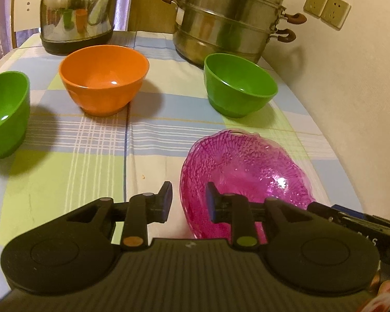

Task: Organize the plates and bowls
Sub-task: 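Open both grippers and pull them back from the plate stack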

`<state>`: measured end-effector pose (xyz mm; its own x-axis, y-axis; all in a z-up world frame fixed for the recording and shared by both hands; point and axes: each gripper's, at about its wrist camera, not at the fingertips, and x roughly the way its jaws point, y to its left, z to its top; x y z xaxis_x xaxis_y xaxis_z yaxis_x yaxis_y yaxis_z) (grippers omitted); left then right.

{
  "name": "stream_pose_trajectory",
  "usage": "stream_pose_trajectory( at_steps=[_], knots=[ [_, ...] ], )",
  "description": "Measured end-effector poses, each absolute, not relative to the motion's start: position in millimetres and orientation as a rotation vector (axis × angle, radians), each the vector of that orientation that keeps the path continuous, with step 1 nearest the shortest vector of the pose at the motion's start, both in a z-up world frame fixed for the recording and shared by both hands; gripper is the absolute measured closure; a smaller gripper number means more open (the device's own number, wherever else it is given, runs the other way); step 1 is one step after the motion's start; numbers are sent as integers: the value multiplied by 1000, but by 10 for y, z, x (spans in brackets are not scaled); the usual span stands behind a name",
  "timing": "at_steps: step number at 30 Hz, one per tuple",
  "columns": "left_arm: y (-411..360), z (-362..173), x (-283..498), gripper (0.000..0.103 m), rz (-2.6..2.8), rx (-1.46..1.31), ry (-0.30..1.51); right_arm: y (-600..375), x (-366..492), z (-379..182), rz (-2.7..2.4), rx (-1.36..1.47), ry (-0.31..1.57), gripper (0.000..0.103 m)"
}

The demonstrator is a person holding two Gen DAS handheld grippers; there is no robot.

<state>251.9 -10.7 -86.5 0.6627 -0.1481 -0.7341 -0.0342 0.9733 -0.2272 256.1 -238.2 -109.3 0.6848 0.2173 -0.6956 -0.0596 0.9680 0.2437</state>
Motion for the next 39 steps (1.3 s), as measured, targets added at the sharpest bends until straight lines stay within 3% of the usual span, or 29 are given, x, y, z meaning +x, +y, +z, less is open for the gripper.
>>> stream_pose_trajectory(
  at_steps=[6, 12, 22, 39],
  knots=[
    [-48, -771, 2255, 76, -53, -260, 850, -2428, 2362, -986, 137, 245, 812, 49],
    [-37, -647, 1927, 67, -55, -266, 851, -2410, 2084, -858, 127, 270, 833, 47],
    [18, -481, 1369, 46, -43, -268, 847, -2214, 1531, -636, 175, 233, 843, 33],
    [177, -259, 919, 23, 9, -251, 799, -2005, 1109, -442, 217, 199, 828, 31]
  ],
)
